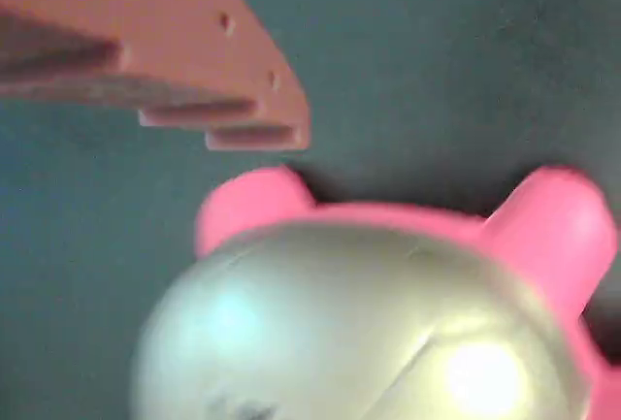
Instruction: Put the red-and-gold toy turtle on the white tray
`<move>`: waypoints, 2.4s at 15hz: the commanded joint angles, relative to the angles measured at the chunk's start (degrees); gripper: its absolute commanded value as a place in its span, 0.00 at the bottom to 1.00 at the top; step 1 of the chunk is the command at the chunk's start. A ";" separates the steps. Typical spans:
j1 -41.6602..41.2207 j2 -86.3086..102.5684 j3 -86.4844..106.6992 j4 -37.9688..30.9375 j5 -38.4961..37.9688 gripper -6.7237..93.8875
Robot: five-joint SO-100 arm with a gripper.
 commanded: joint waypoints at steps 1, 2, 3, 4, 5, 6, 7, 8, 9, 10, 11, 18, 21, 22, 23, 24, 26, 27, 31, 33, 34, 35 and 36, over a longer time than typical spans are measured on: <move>-0.18 1.23 -2.81 0.09 -1.23 0.68; -0.44 0.18 -2.81 -0.26 -0.88 0.68; -0.53 -0.70 -2.81 -1.23 -0.53 0.68; -0.53 -1.41 -2.81 -1.93 -0.44 0.68; -0.62 -2.02 -2.81 -2.55 -0.44 0.68; -0.62 -2.37 -2.81 -3.52 -0.18 0.67; -0.79 -2.72 -2.81 -4.22 -0.18 0.65; -0.97 -2.72 -2.72 -4.83 -0.18 0.61; -1.14 -2.72 -2.72 -4.92 -0.18 0.60; -1.32 -2.64 -2.72 -5.19 -0.18 0.58; -1.41 -2.64 -2.72 -5.63 -0.18 0.54; -1.23 -1.23 -0.79 -9.76 1.49 0.06; -1.23 1.49 0.70 -9.67 3.43 0.06; -1.32 2.99 1.67 -9.67 3.96 0.06; -1.41 4.83 2.72 -9.76 4.66 0.06; -1.49 7.12 3.78 -9.58 5.27 0.06; -1.58 11.95 4.75 -8.35 5.80 0.06; -1.41 14.68 4.92 -7.21 5.71 0.06; 1.58 26.81 4.39 -0.44 5.98 0.06; 3.69 33.40 5.45 2.55 5.98 0.06; 4.92 36.30 7.12 3.43 6.15 0.06; 6.42 39.55 10.46 3.43 6.15 0.06; 8.17 43.07 13.97 3.43 6.15 0.06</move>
